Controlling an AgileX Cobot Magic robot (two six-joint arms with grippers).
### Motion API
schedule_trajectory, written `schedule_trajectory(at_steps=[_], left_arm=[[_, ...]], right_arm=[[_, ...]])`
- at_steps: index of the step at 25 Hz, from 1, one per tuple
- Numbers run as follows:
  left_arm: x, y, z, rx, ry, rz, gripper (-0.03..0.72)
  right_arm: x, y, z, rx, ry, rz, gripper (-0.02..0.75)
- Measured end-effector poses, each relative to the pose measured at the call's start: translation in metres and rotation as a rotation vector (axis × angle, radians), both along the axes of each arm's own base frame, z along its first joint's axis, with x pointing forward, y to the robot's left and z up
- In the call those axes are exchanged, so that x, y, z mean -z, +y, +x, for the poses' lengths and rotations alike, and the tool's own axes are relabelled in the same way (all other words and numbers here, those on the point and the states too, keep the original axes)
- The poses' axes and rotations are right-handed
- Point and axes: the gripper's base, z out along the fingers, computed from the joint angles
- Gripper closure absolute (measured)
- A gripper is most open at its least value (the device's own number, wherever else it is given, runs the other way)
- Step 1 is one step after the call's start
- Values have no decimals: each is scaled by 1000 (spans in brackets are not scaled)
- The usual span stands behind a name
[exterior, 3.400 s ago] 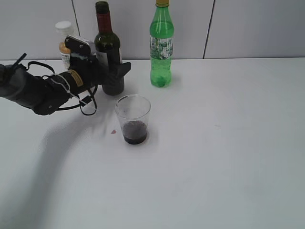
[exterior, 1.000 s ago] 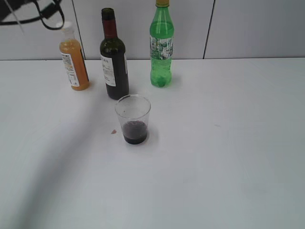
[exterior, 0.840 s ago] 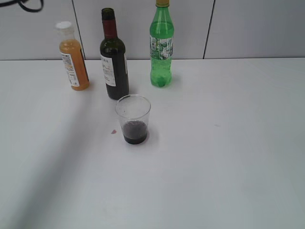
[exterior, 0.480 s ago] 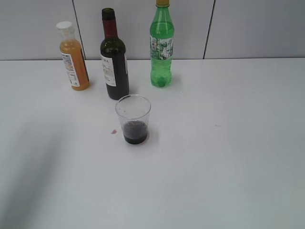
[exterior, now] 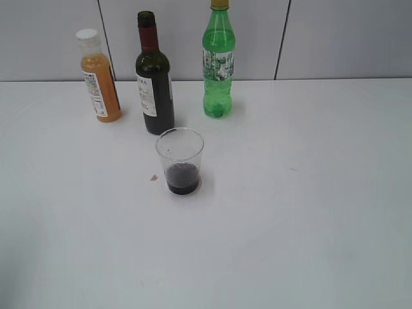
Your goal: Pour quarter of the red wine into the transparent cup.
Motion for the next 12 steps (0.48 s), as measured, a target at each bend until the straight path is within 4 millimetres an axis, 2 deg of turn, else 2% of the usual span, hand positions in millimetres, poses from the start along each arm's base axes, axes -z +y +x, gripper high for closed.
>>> schedule_trajectory(at_steps=[2, 6, 12], left_arm=[[8, -2, -22, 8, 0, -19, 96], [38, -4, -71, 13, 8, -33, 96], [80, -5, -131, 14, -32, -34, 96]], right_arm=[[0, 0, 0, 0, 0, 0, 145], [0, 0, 0, 0, 0, 0, 145], [0, 0, 0, 0, 0, 0, 145]])
